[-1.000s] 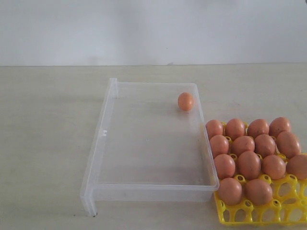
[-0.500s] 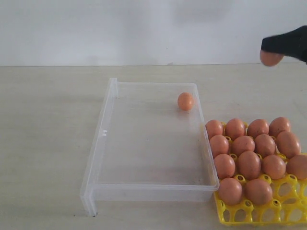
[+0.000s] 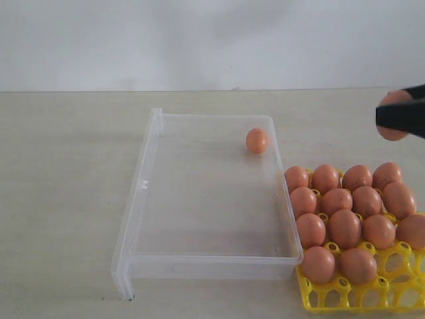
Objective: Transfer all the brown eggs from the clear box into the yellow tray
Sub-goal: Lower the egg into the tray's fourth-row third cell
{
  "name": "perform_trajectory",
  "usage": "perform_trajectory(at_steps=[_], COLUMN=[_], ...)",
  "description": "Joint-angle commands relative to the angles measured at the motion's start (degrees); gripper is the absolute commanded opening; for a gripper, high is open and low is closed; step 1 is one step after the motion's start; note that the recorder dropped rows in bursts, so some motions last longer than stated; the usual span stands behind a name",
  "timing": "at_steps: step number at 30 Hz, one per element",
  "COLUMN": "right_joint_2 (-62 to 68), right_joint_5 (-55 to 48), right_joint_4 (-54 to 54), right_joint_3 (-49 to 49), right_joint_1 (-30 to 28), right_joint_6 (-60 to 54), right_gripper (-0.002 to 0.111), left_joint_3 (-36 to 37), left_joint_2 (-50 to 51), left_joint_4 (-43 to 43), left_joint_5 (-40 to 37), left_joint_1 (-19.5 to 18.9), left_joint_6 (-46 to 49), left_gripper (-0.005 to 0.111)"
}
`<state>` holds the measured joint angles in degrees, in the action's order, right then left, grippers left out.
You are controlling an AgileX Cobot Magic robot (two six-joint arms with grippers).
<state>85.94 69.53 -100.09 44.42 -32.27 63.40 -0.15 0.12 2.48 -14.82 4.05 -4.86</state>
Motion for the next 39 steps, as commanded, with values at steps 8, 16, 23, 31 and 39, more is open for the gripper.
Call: perform_trajectory(at_steps=[8,16,23,31,39], right_joint_2=[-4.7,-4.7,-4.7,-4.7,-4.7], right_joint_5=[-5.5,-10.1,-16.6,-19.5,-19.4], right_joint_4=[0.1,0.1,0.1,0.1,0.1], right_joint_3=[-21.1,-23.8,-23.8,-23.8,-23.8], right_joint_1=[-2.0,-2.0,-2.0,-2.0,-2.0], right_joint_6=[-5.9,0.9,7.3,7.6,10.8], right_gripper=[0.000,0.000,0.000,0.000,0.003], left_joint_3=[0.1,0.1,0.1,0.1,0.1], left_joint_2=[-0.1,-0.1,-0.1,-0.1,-0.1], left_joint_4=[-0.1,-0.1,-0.1,-0.1,-0.1], left_joint_5=[0.2,0.2,0.2,0.2,0.2], left_joint_1=[-0.2,-0.2,-0.2,-0.2,-0.2], left_joint_6=[0.1,0.1,0.1,0.1,0.1], left_gripper=[0.004,0.004,0.004,0.004,0.004])
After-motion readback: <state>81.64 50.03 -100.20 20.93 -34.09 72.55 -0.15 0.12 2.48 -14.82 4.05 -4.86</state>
